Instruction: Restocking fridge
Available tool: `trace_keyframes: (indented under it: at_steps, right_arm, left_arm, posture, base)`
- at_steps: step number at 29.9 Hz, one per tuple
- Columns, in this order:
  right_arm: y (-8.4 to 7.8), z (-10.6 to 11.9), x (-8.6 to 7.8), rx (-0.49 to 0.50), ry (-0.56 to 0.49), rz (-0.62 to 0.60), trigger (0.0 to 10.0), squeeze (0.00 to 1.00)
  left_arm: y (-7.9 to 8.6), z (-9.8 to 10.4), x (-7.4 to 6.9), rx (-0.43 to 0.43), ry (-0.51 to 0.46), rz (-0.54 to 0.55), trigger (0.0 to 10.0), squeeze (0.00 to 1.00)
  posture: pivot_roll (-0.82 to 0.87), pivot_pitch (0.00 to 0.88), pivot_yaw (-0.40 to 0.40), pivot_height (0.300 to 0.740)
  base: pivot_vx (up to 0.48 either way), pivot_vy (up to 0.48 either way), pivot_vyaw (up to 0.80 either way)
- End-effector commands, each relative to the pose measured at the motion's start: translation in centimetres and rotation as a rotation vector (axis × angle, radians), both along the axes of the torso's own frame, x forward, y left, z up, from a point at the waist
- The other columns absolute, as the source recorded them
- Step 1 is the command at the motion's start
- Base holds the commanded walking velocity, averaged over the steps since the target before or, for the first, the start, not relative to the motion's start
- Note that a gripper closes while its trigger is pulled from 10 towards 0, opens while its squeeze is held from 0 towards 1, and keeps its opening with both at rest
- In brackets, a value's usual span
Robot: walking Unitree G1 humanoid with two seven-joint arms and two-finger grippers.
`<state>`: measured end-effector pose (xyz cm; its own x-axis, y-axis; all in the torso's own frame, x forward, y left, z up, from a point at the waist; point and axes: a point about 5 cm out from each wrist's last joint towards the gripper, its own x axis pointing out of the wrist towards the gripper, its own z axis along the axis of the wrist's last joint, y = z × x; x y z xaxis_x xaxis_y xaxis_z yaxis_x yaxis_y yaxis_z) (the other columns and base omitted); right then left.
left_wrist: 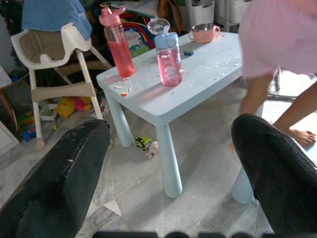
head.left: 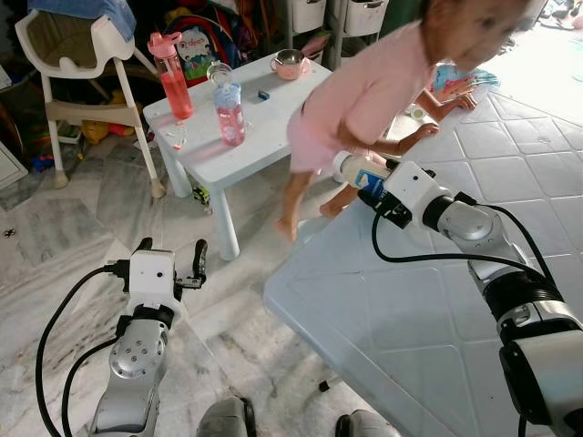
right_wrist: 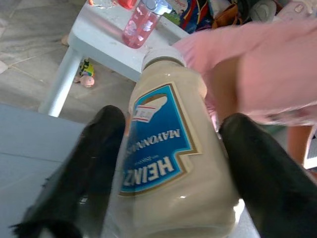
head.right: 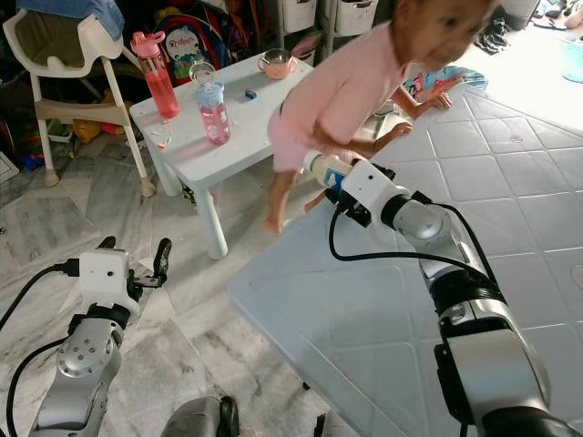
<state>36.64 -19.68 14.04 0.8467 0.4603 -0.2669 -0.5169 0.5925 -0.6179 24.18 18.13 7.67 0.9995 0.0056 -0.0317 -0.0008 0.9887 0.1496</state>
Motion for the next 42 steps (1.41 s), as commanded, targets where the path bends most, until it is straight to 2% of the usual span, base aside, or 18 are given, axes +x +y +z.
trace_keyframes:
  at_steps: [1, 6, 14, 15, 20, 26, 27, 28, 29, 30, 33, 34, 35, 38, 40, 42]
  right_arm:
    - [-0.3, -2.9, -1.0, -0.026, 0.141, -0.004, 1.1, 0.0]
    - [-0.4, -3.4, -1.2, -0.028, 0.158, 0.0, 1.6, 0.0]
    - [-0.4, -4.3, -1.8, -0.02, 0.21, 0.011, 1.5, 0.0]
    - [-0.5, -4.8, -2.1, -0.022, 0.249, 0.015, 1.1, 0.0]
    - [-1.2, -5.9, -3.1, -0.013, 0.311, -0.001, 1.3, 0.0]
    - [-2.0, -6.6, -4.5, 0.008, 0.336, -0.013, 1.4, 0.0]
    - [-2.2, -6.9, -5.2, 0.014, 0.345, -0.012, 1.5, 0.0]
    - [-2.2, -6.9, -5.2, 0.014, 0.345, -0.012, 1.5, 0.0]
    - [-2.6, -7.3, -6.7, 0.022, 0.364, -0.015, 1.5, 0.0]
    - [-2.6, -7.3, -6.7, 0.022, 0.364, -0.015, 1.5, 0.0]
    - [-2.7, -7.6, -8.4, 0.03, 0.387, -0.021, 1.5, 0.0]
    - [-2.9, -8.0, -9.7, 0.037, 0.411, -0.032, 1.5, 0.0]
    - [-2.9, -8.2, -10.2, 0.037, 0.421, -0.037, 1.5, 0.0]
    - [-2.9, -8.4, -11.3, 0.035, 0.439, -0.047, 1.4, 0.0]
    - [-2.9, -8.7, -12.8, 0.051, 0.468, -0.07, 0.3, 0.0]
    - [-3.0, -9.0, -14.3, 0.062, 0.494, -0.1, 0.0, 0.0]
  left_arm:
    - [0.1, 0.1, 0.0, 0.011, 0.005, -0.01, 10.0, 0.0]
    - [0.0, 0.2, 0.1, 0.012, 0.008, -0.008, 10.0, 0.0]
    - [0.0, 0.1, 0.1, 0.011, 0.01, -0.005, 10.0, 0.0]
    - [-0.1, 0.1, 0.1, 0.01, 0.01, -0.005, 10.0, 0.0]
    - [-0.2, 0.1, 0.2, 0.008, 0.009, -0.003, 10.0, 0.0]
    - [-0.3, 0.0, 0.4, 0.004, 0.007, 0.001, 10.0, 0.0]
    - [-0.4, 0.0, 0.5, 0.002, 0.006, 0.002, 10.0, 0.0]
    - [-0.4, 0.0, 0.5, 0.002, 0.006, 0.002, 10.0, 0.0]
    - [-0.4, -0.1, 0.6, -0.002, 0.005, 0.002, 10.0, 0.0]
    - [-0.4, -0.1, 0.6, -0.002, 0.005, 0.002, 10.0, 0.0]
    - [-0.5, -0.1, 0.8, -0.004, 0.005, 0.001, 10.0, 0.0]
    - [-0.6, -0.1, 1.0, -0.006, 0.003, -0.002, 10.0, 0.0]
    - [-0.6, -0.1, 1.1, -0.007, 0.002, -0.003, 10.0, 0.0]
    - [-0.7, -0.1, 1.2, -0.008, 0.001, -0.004, 10.0, 0.0]
    - [-0.7, -0.1, 1.3, -0.009, 0.0, -0.006, 10.0, 0.0]
    - [-0.8, -0.1, 1.4, -0.009, -0.001, -0.01, 10.0, 0.0]
  posture:
    - [0.08, 0.121, 0.07, 0.74]
    - [0.08, 0.121, 0.066, 0.74]
    - [0.08, 0.117, 0.065, 0.74]
    - [0.08, 0.115, 0.063, 0.74]
    - [0.07, 0.108, 0.056, 0.74]
    - [0.06, 0.095, 0.046, 0.74]
    - [0.05, 0.092, 0.044, 0.74]
    - [0.05, 0.092, 0.044, 0.74]
    - [0.04, 0.089, 0.043, 0.74]
    - [0.04, 0.089, 0.043, 0.74]
    - [0.03, 0.085, 0.041, 0.74]
    - [0.02, 0.081, 0.041, 0.74]
    - [0.02, 0.08, 0.041, 0.74]
    - [0.02, 0.077, 0.04, 0.74]
    - [0.01, 0.074, 0.041, 0.74]
    - [0.01, 0.074, 0.042, 0.74]
  base:
    - [0.0, 0.0, 0.0]
    - [0.0, 0.0, 0.0]
    - [0.0, 0.0, 0.0]
    - [0.0, 0.0, 0.0]
    - [0.0, 0.0, 0.0]
    - [0.0, 0.0, 0.0]
    - [0.0, 0.0, 0.0]
    - [0.0, 0.0, 0.0]
    - [0.0, 0.0, 0.0]
    - [0.0, 0.0, 0.0]
    - [0.0, 0.0, 0.0]
    - [0.0, 0.0, 0.0]
    - [0.0, 0.0, 0.0]
    - [0.0, 0.0, 0.0]
    - [0.0, 0.0, 0.0]
    - [0.0, 0.0, 0.0]
